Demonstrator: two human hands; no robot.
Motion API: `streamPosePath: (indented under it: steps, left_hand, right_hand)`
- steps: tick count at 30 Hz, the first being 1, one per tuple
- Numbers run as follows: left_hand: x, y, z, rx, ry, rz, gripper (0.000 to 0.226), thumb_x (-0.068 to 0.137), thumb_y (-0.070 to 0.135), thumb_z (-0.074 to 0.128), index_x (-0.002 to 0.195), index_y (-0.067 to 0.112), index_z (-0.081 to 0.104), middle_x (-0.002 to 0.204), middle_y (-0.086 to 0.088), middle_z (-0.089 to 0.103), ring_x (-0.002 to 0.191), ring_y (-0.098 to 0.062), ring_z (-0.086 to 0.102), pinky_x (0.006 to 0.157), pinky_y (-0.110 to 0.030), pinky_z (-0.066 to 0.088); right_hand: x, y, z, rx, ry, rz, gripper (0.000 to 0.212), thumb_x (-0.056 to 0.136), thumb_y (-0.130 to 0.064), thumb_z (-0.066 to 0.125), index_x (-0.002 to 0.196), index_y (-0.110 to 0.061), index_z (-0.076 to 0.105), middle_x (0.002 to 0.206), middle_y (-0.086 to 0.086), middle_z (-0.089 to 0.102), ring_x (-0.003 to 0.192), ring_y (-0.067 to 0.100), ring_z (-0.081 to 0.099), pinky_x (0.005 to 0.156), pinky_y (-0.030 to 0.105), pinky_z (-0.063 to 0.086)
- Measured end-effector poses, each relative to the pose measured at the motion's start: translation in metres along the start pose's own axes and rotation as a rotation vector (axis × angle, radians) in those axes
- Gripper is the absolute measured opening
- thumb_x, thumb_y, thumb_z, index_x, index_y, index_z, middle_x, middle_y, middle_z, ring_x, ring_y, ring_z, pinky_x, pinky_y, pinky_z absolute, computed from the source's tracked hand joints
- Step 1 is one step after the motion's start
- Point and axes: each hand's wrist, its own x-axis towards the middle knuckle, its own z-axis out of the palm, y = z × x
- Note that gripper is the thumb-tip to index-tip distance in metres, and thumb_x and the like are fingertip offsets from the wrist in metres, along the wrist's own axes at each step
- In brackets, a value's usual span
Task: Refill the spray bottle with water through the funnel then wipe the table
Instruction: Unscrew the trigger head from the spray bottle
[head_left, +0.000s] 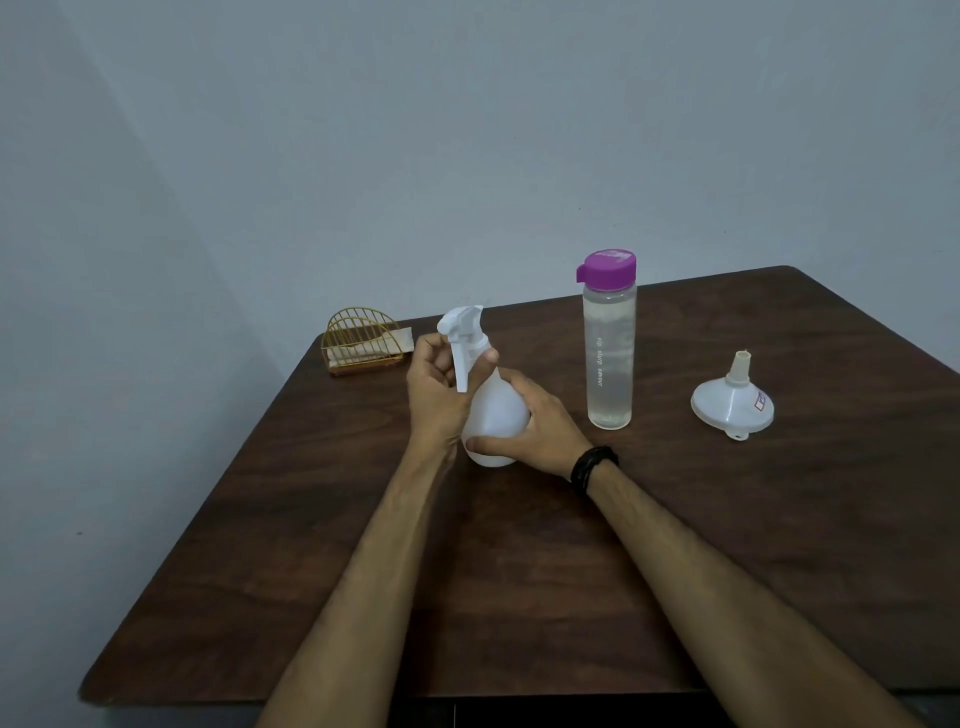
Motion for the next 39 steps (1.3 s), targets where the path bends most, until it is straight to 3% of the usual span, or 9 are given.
streamPosePath:
  steps: [6, 10, 13, 16, 26, 29, 32, 34, 39]
  left_hand:
    - [-0.005, -0.005, -0.002, 0.019, -0.082, -0.034, 0.021, 0.098, 0.036, 0.059, 0.113, 0.024, 0.069, 0.11, -0.001, 0.074, 0.104, -0.015, 0.07, 0.087, -0.035, 0.057]
    - [-0.002, -0.001, -0.004, 0.063, -0.052, 0.004, 0.016, 0.1, 0.026, 0.061, 0.112, 0.018, 0.067, 0.104, -0.003, 0.073, 0.097, -0.01, 0.069, 0.086, -0.032, 0.057]
    - [0.001, 0.004, 0.001, 0.113, 0.03, 0.068, 0.023, 0.093, 0.024, 0.07, 0.108, 0.009, 0.061, 0.1, -0.012, 0.069, 0.086, -0.007, 0.066, 0.077, -0.03, 0.055]
    - [0.003, 0.009, 0.005, 0.162, 0.068, 0.111, 0.027, 0.09, 0.022, 0.075, 0.106, 0.009, 0.058, 0.091, 0.002, 0.068, 0.078, 0.003, 0.065, 0.07, -0.02, 0.052]
    - [-0.003, 0.004, -0.004, 0.143, -0.156, -0.028, 0.039, 0.097, 0.037, 0.057, 0.13, 0.017, 0.062, 0.118, 0.004, 0.07, 0.108, -0.007, 0.068, 0.087, -0.024, 0.055]
    - [-0.003, 0.005, -0.001, 0.19, -0.087, 0.01, 0.029, 0.096, 0.029, 0.065, 0.123, 0.019, 0.064, 0.107, 0.005, 0.072, 0.1, -0.008, 0.069, 0.085, -0.03, 0.054]
    - [-0.004, 0.011, 0.006, 0.237, -0.023, 0.095, 0.039, 0.092, 0.032, 0.072, 0.126, 0.021, 0.056, 0.111, 0.007, 0.067, 0.102, 0.0, 0.064, 0.084, -0.02, 0.052]
    - [-0.001, 0.02, 0.009, 0.209, 0.052, 0.137, 0.038, 0.088, 0.032, 0.075, 0.115, 0.017, 0.053, 0.101, 0.009, 0.064, 0.089, 0.005, 0.062, 0.078, -0.021, 0.052]
    - [0.016, 0.064, 0.003, 0.032, 0.159, 0.219, 0.04, 0.092, 0.027, 0.072, 0.111, 0.003, 0.046, 0.08, 0.0, 0.069, 0.071, -0.02, 0.072, 0.066, -0.04, 0.059]
  right_hand:
    - [0.0, 0.0, 0.0, 0.01, -0.016, 0.011, 0.081, 0.064, -0.045, 0.09, 0.133, -0.037, 0.048, 0.123, -0.015, 0.06, 0.111, 0.004, 0.059, 0.093, 0.038, 0.055]
    - [0.0, 0.0, 0.001, 0.015, -0.018, 0.011, 0.083, 0.063, -0.047, 0.09, 0.134, -0.038, 0.047, 0.124, -0.015, 0.06, 0.112, 0.005, 0.059, 0.093, 0.039, 0.055]
    - [0.0, -0.001, -0.001, 0.024, -0.015, 0.026, 0.083, 0.064, -0.047, 0.089, 0.134, -0.038, 0.047, 0.124, -0.015, 0.06, 0.112, 0.006, 0.059, 0.094, 0.039, 0.055]
    - [0.0, -0.001, -0.002, 0.028, -0.003, 0.032, 0.081, 0.063, -0.046, 0.089, 0.132, -0.04, 0.047, 0.122, -0.017, 0.06, 0.111, 0.005, 0.059, 0.093, 0.04, 0.055]
    - [0.0, -0.001, -0.001, 0.01, -0.023, 0.032, 0.084, 0.064, -0.046, 0.09, 0.135, -0.038, 0.047, 0.124, -0.016, 0.059, 0.112, 0.003, 0.058, 0.093, 0.037, 0.055]
    - [0.0, 0.0, -0.001, -0.003, -0.028, 0.034, 0.085, 0.063, -0.049, 0.09, 0.135, -0.039, 0.046, 0.125, -0.016, 0.059, 0.112, 0.004, 0.058, 0.093, 0.037, 0.056]
    - [0.0, -0.001, -0.001, -0.006, -0.036, 0.042, 0.087, 0.062, -0.049, 0.09, 0.135, -0.038, 0.045, 0.126, -0.016, 0.057, 0.114, 0.004, 0.057, 0.094, 0.038, 0.055]
    - [0.0, -0.001, -0.002, -0.007, -0.033, 0.048, 0.087, 0.062, -0.049, 0.09, 0.135, -0.038, 0.045, 0.125, -0.016, 0.056, 0.114, 0.004, 0.056, 0.095, 0.038, 0.054]
    - [0.0, -0.005, -0.004, -0.021, -0.032, 0.047, 0.085, 0.062, -0.049, 0.089, 0.135, -0.038, 0.045, 0.126, -0.015, 0.055, 0.115, 0.007, 0.054, 0.096, 0.038, 0.052]
